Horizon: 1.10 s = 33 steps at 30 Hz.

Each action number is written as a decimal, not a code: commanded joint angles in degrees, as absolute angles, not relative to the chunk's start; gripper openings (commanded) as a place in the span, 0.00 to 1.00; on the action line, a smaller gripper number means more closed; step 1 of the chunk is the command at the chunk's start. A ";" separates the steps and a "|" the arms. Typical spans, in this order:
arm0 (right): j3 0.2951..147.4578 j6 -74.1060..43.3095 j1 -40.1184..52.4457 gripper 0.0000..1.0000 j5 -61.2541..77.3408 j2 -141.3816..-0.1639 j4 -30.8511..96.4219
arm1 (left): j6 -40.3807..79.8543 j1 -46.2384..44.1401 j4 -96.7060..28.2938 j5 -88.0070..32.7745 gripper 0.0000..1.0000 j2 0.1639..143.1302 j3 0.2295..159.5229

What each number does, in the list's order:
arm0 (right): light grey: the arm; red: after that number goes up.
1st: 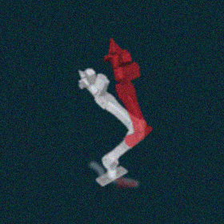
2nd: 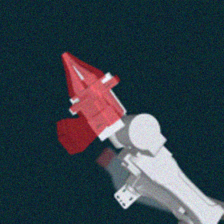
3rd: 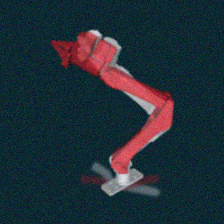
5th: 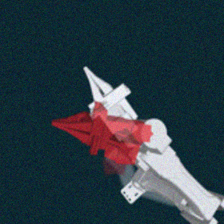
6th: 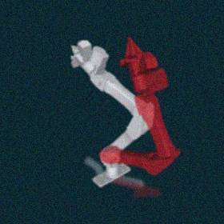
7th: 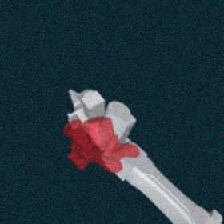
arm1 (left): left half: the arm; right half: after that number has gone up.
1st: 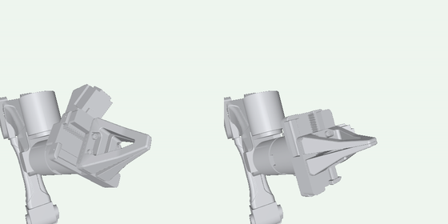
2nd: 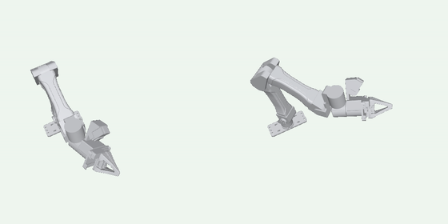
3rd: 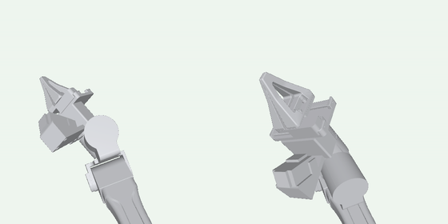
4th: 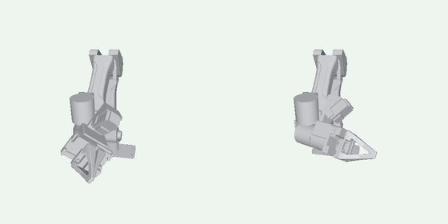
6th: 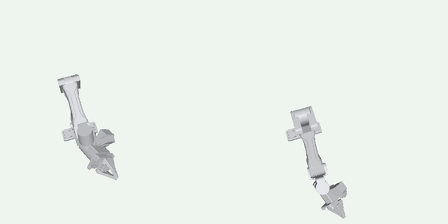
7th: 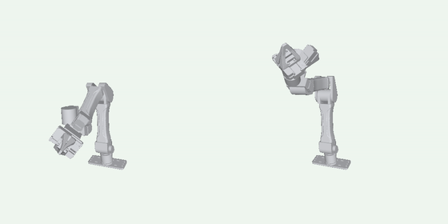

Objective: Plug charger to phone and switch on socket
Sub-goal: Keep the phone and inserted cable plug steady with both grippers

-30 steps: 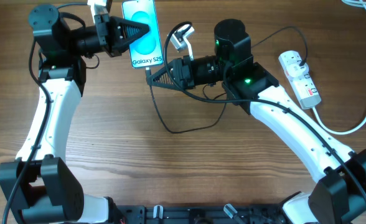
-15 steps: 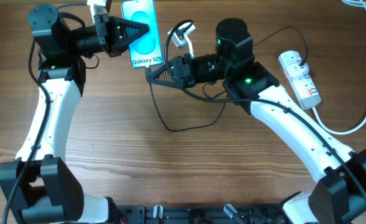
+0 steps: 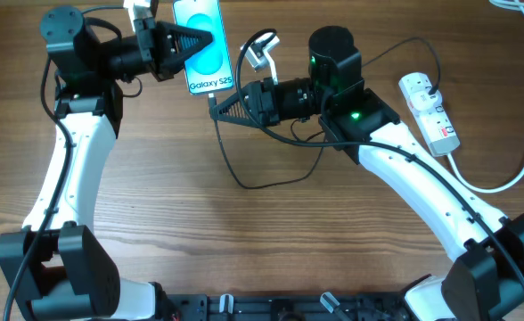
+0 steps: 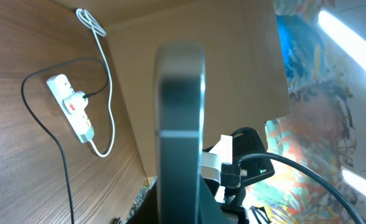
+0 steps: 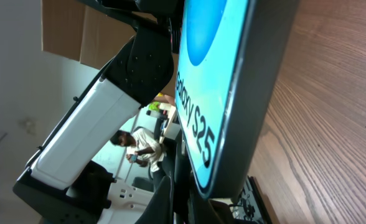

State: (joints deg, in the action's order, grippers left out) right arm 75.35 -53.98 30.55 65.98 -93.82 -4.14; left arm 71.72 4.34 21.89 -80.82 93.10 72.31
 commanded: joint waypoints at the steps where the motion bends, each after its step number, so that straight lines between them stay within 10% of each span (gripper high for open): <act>1: 75.61 -54.17 30.35 0.04 66.48 -94.30 -4.25 | 72.51 4.38 22.09 -81.60 0.04 92.14 73.08; 33: 75.61 -54.24 29.87 0.04 64.77 -94.30 -4.23 | 73.73 4.38 22.11 -83.29 0.04 92.14 73.08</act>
